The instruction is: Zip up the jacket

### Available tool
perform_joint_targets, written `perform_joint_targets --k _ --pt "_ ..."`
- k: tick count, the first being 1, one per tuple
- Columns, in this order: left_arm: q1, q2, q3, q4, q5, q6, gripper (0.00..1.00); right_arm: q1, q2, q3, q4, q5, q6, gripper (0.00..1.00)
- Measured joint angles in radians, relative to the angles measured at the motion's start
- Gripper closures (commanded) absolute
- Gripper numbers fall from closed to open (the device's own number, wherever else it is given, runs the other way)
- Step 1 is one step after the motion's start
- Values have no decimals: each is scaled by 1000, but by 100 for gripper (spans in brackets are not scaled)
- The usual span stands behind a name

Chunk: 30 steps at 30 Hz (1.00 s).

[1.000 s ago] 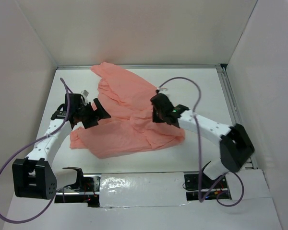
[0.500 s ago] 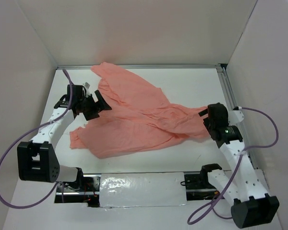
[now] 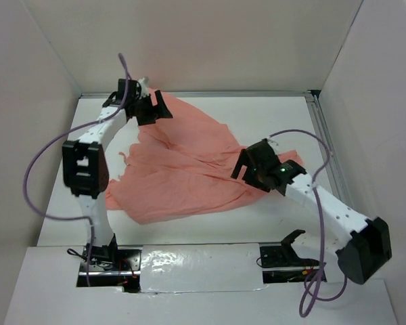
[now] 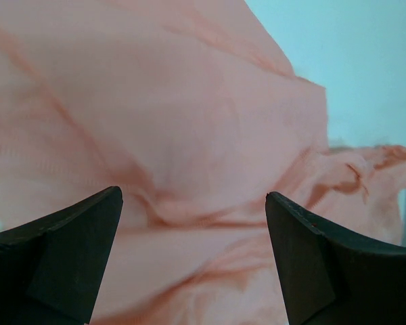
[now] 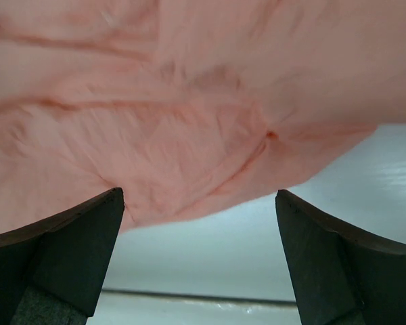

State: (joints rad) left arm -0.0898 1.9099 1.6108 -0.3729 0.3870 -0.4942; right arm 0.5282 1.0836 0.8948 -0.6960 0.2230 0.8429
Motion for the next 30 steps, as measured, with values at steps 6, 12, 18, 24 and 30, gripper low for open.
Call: perform_joint_targets --k 6,12,18,24,30 --pt "-43 328 262 -59 -11 49 1 19 243 -65 23 -100 5 0" --pt "-31 256 18 -24 32 19 1 -147 513 50 23 -101 -34 0" --pt "-47 -7 -387 36 63 -72 1 -261 897 523 -50 -69 -128 0" --pt "-343 -268 -665 -50 94 -192 1 -358 1361 1285 -190 -140 -237 1" --pt "-587 -611 -735 -148 167 -270 1 -416 1488 1503 -86 -351 -331 0"
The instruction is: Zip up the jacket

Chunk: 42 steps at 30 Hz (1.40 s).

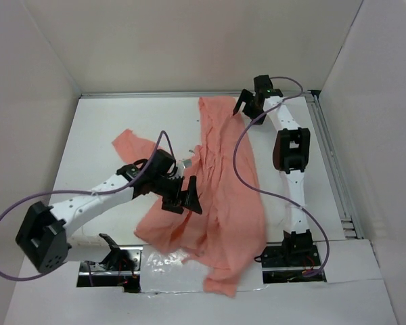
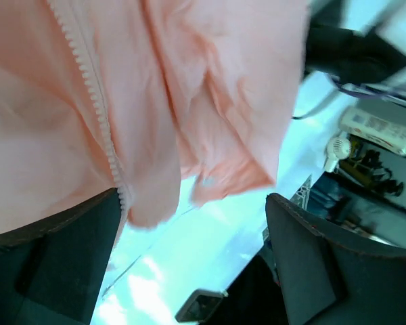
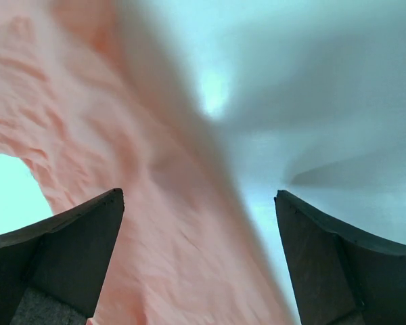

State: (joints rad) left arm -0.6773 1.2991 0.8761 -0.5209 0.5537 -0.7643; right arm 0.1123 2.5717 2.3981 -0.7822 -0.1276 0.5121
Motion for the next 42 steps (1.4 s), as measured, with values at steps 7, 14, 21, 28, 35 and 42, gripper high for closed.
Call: perform_joint_targets --k 7,14,21,28,35,42 --pt "14 -82 130 -18 -113 17 1 39 -327 -250 5 60 -90 0" --pt "153 84 192 -18 -233 52 1 278 -1146 -1197 81 178 25 0" --pt "156 259 185 53 -232 81 1 475 -1196 -1545 61 187 202 12" --pt "187 520 263 63 -192 84 1 458 -959 -1474 60 251 255 90" --pt "275 732 539 49 -127 95 1 259 -589 -943 6 320 192 100" --pt "400 959 890 27 -84 107 1 27 -119 -110 -29 245 56 97"
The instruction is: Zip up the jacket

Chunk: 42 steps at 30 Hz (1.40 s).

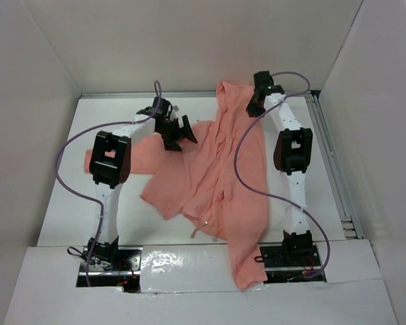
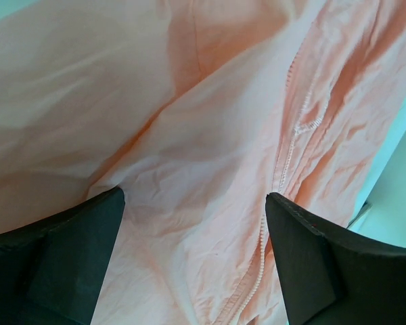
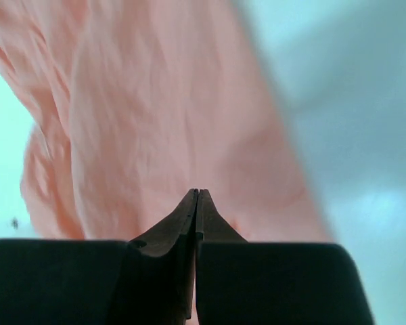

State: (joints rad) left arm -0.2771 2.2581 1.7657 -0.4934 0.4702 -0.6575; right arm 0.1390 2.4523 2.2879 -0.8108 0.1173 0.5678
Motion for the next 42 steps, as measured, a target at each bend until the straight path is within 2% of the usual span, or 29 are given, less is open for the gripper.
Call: perform_joint_targets --k 1,2,3,4,6,10,16,18,22,23,24,25,26,29,32,38,40,41,42 --pt "17 6 11 3 5 0 1 -20 45 82 -10 -14 -23 89" --pt "31 7 7 8 6 0 1 -36 64 108 6 -21 -46 73" --pt "46 3 -1 10 8 0 1 -45 52 76 13 -19 -68 29" --pt "60 -6 -17 19 13 -2 1 -46 20 13 16 -13 -83 13" --pt "84 -46 -79 42 11 -2 1 -28 -102 -217 49 0 -127 0" --pt "131 -174 -263 50 -14 -3 1 93 -443 -690 56 34 -123 0" --pt "165 -389 -426 23 -62 -2 1 286 -954 -1168 56 86 75 0" --pt "148 -486 -473 26 -68 -1 1 318 -1033 -1310 39 93 154 0" --pt "92 -659 -571 43 -72 -2 1 379 -1053 -1534 -38 108 311 0" --pt "75 -695 -599 48 -71 -3 1 390 -1061 -1565 -48 104 344 6" --pt "63 -719 -624 55 -69 -3 1 404 -1091 -1593 -52 95 360 21" --pt "53 -739 -650 59 -64 -3 1 412 -1116 -1606 -44 90 372 73" --pt "47 -753 -674 61 -61 -4 1 415 -1135 -1616 -34 84 378 100" --pt "34 -764 -726 64 -60 -4 1 399 -1139 -1606 0 90 383 100" --pt "21 -764 -753 66 -64 -3 1 298 -1061 -1482 5 122 323 100" --pt "5 -761 -775 84 -54 0 1 67 -655 -895 64 201 127 100" --pt "2 -750 -775 98 -45 0 1 1 -502 -682 68 214 53 82" --pt "0 -741 -774 105 -43 0 1 -26 -438 -596 71 222 25 78" --pt "-3 -728 -773 107 -41 1 1 -51 -379 -516 66 229 -3 71"
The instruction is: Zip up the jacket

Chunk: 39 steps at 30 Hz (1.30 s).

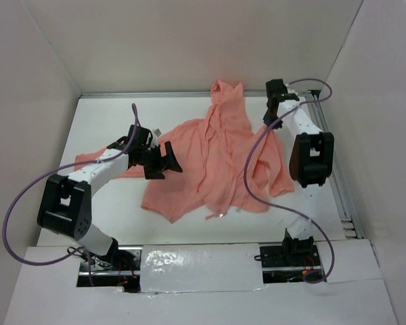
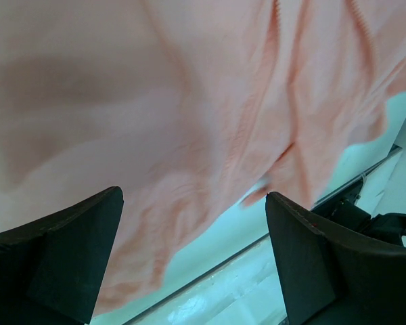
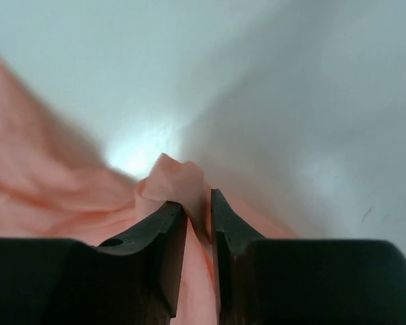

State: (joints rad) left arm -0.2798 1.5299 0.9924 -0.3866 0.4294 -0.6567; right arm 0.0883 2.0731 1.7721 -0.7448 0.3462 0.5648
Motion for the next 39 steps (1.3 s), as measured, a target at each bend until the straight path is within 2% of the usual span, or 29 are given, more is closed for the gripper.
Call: perform_joint_targets --k 2,3,4,5,6,7,8,11,14,19,22,25,27,31,34,39 --pt "-5 29 4 0 2 0 1 -39 86 123 -13 7 -40 58" --pt "-8 43 5 0 2 0 1 -57 110 160 -19 8 -54 38" --pt "-12 52 5 -2 2 0 1 -77 118 176 -25 5 -64 30" --pt "-17 56 5 -2 3 0 1 -92 116 180 -34 -2 -78 17" --pt "-23 58 5 -1 4 0 1 -106 103 180 -43 -11 -89 15" --pt "-27 58 5 0 6 0 1 -117 84 171 -47 -18 -101 5" --pt "-33 57 6 2 11 -1 1 -125 44 126 -25 -27 -110 5" --pt "-55 56 8 11 14 -3 1 -97 -162 -101 2 -40 -117 4" --pt "-92 45 7 10 4 -5 1 11 -441 -380 28 -64 -80 5" --pt "-165 -27 -27 22 -13 -6 1 194 -910 -854 98 -258 -1 7" --pt "-198 -67 -80 43 -7 -10 1 240 -1051 -1041 116 -360 48 9" --pt "-231 -74 -130 57 -12 -28 1 282 -1059 -1154 167 -418 82 15" --pt "-257 -72 -162 58 -21 -36 1 303 -1032 -1187 193 -436 95 23" --pt "-294 -45 -197 89 -11 -54 1 317 -941 -1185 294 -439 103 31" --pt "-296 14 -196 124 -4 -55 1 318 -838 -1147 342 -422 99 44" --pt "-291 106 -127 139 23 -66 1 318 -677 -1073 381 -400 96 46"
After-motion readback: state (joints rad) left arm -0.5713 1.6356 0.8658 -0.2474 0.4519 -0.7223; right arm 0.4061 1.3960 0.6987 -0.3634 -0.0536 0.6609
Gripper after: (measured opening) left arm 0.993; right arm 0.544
